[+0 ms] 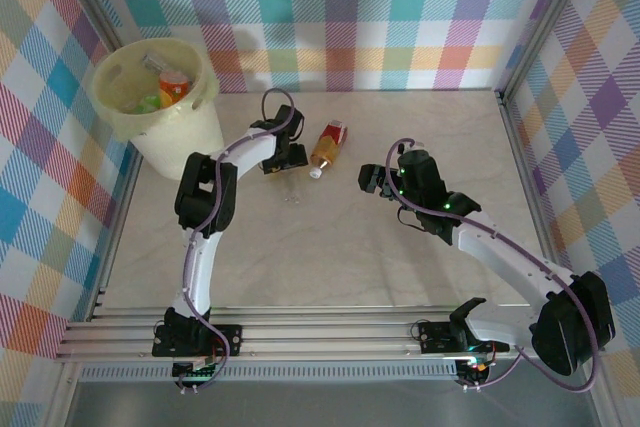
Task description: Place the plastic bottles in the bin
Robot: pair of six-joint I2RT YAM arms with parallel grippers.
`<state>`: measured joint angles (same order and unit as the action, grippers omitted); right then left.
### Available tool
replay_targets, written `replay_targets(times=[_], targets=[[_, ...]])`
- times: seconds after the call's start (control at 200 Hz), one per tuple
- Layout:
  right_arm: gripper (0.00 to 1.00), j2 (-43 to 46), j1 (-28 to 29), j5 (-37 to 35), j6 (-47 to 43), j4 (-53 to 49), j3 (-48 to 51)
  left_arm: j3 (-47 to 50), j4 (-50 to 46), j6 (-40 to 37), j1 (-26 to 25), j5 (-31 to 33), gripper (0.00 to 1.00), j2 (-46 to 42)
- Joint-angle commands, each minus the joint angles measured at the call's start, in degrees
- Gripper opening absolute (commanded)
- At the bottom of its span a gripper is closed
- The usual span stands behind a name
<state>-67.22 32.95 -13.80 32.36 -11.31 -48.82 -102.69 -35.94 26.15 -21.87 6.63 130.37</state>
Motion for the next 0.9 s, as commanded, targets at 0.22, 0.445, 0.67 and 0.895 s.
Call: replay_targets(times=[0.22, 0.445, 0.67, 0.895], targets=[[1.00, 0.5, -0.3, 2.8, -1.0, 2.0, 0.3, 6.6, 3.9, 0.6, 1.5, -1.8, 0.59, -2.3], [1.00, -0.6, -0.3, 2.3, -1.0, 2.6, -0.2, 13.1, 7.0, -1.0, 2.5, -1.7, 0.48, -8.6], [1.00, -2.3, -0.3, 3.5, -0.7, 3.6, -1.4, 21.8, 11.3, -3.7, 2.5, -2.1, 0.40, -18.2], [1.00, -3.2, -0.3, 10.0, -3.2, 8.4, -1.7, 30.0, 15.4, -9.0, 2.5, -1.6, 0.36, -32.8]])
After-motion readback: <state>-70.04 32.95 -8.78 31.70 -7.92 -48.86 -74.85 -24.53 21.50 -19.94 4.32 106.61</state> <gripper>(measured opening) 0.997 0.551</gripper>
